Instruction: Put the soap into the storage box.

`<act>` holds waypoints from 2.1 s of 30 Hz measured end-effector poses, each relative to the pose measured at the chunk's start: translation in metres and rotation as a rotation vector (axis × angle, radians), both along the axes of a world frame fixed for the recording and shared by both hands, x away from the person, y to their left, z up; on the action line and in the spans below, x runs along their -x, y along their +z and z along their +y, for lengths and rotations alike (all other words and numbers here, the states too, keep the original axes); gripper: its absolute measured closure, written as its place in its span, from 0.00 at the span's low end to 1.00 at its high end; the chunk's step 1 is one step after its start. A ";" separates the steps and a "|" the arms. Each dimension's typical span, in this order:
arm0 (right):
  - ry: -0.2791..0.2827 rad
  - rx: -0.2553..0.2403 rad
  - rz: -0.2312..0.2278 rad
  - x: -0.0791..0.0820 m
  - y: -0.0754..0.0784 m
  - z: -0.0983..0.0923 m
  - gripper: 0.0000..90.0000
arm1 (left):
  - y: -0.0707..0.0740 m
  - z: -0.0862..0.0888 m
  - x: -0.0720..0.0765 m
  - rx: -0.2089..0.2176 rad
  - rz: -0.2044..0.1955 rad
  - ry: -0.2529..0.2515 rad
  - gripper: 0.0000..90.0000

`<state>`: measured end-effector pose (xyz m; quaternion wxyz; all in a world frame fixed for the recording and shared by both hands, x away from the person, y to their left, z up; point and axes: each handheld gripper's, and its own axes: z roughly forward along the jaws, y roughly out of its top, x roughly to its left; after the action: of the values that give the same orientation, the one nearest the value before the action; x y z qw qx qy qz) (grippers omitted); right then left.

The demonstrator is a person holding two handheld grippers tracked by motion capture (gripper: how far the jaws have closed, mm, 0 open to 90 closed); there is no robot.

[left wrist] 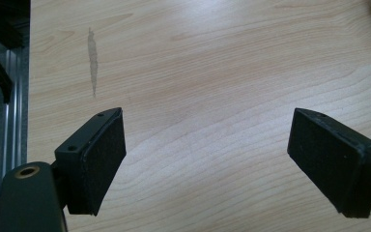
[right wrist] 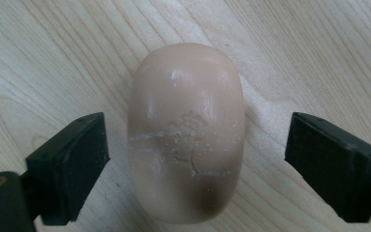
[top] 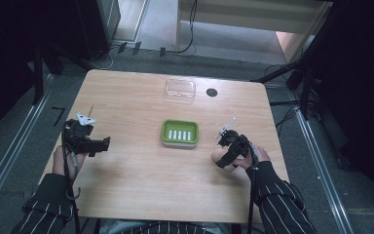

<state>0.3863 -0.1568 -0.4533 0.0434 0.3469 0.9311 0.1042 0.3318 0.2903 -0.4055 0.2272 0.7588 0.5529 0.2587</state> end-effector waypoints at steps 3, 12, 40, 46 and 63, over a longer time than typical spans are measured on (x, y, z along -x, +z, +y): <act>-0.002 0.002 0.003 0.000 -0.001 0.001 0.14 | 0.000 0.000 0.000 0.000 0.001 0.000 0.16; 0.004 0.006 0.005 0.000 -0.004 0.002 0.15 | 0.000 0.000 0.000 -0.001 -0.001 0.001 0.16; 0.020 0.027 0.047 -0.003 -0.014 0.007 0.36 | 0.000 0.001 0.000 0.002 -0.002 0.003 0.16; 0.022 0.032 0.045 -0.003 -0.014 0.007 0.36 | 0.000 0.001 0.000 0.002 -0.002 0.003 0.16; 0.016 0.045 0.051 -0.003 -0.014 0.007 0.37 | 0.000 0.001 0.001 0.003 -0.004 0.005 0.16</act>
<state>0.3891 -0.1498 -0.4672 0.0266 0.3408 0.9368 0.0747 0.3310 0.2913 -0.4051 0.2289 0.7567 0.5546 0.2597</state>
